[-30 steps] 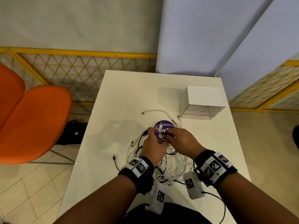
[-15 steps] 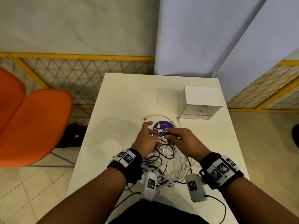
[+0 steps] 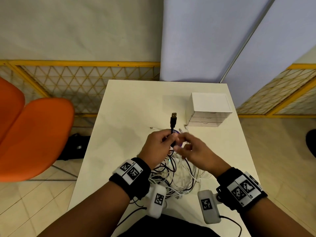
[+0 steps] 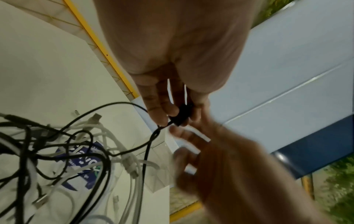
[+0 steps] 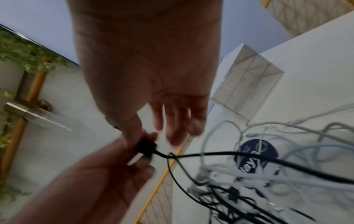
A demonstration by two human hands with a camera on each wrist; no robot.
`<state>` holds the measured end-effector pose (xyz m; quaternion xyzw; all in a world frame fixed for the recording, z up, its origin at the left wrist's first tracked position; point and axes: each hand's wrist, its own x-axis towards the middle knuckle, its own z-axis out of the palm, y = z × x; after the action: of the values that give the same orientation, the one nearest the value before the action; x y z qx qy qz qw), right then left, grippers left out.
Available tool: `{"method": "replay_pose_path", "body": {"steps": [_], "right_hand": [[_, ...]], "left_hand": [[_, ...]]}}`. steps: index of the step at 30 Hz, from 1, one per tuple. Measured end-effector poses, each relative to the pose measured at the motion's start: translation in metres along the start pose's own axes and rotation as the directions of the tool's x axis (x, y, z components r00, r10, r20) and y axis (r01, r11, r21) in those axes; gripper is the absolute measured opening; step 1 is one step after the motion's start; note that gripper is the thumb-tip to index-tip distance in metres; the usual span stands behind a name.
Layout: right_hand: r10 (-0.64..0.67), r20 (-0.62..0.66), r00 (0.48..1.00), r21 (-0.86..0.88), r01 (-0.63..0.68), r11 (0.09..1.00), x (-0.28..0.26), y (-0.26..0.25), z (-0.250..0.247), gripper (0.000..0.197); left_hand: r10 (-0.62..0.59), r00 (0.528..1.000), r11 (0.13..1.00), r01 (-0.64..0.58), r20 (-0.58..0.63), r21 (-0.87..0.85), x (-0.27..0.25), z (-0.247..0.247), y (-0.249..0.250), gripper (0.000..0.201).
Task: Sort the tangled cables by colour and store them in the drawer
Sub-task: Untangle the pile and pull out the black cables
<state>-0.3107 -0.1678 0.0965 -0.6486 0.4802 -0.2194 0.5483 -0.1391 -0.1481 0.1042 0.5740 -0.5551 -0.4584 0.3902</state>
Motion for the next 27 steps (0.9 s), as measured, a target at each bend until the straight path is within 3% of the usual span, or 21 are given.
{"method": "replay_pose_path", "body": {"steps": [2,5,10,14,18,22,27], "right_hand": [[-0.019,0.098,0.995,-0.025,0.021,0.999,-0.003,0.005,0.007,0.016],[-0.088,0.027,0.996,-0.053,0.089,0.995,0.0,0.014,0.013,0.009],[-0.178,-0.001,0.984,-0.28,0.17,0.945,0.011,0.037,0.018,0.002],[-0.025,-0.019,0.999,-0.418,0.015,0.908,0.011,0.068,0.018,0.012],[0.148,-0.011,0.989,-0.485,-0.134,0.864,0.005,0.093,0.017,0.016],[0.137,-0.064,0.988,-0.499,-0.151,0.853,0.003,0.093,0.021,0.014],[0.058,-0.03,0.998,-0.392,-0.065,0.917,0.004,0.076,0.02,0.005]], "left_hand": [[0.022,0.999,0.997,-0.02,0.027,-0.076,-0.001,-0.006,0.008,0.032],[0.02,0.999,0.988,-0.016,0.025,-0.156,-0.003,-0.012,0.016,0.033],[0.065,0.997,0.97,-0.07,-0.028,-0.233,-0.007,-0.022,0.035,0.035],[0.126,0.987,0.942,-0.15,-0.097,-0.3,-0.01,-0.037,0.056,0.036],[0.157,0.977,0.85,-0.207,-0.143,-0.485,-0.012,-0.056,0.074,0.039],[0.073,0.982,0.833,-0.157,-0.176,-0.53,-0.007,-0.065,0.071,0.046],[-0.175,0.979,0.818,0.086,-0.104,-0.568,-0.006,-0.065,0.053,0.038]]}}
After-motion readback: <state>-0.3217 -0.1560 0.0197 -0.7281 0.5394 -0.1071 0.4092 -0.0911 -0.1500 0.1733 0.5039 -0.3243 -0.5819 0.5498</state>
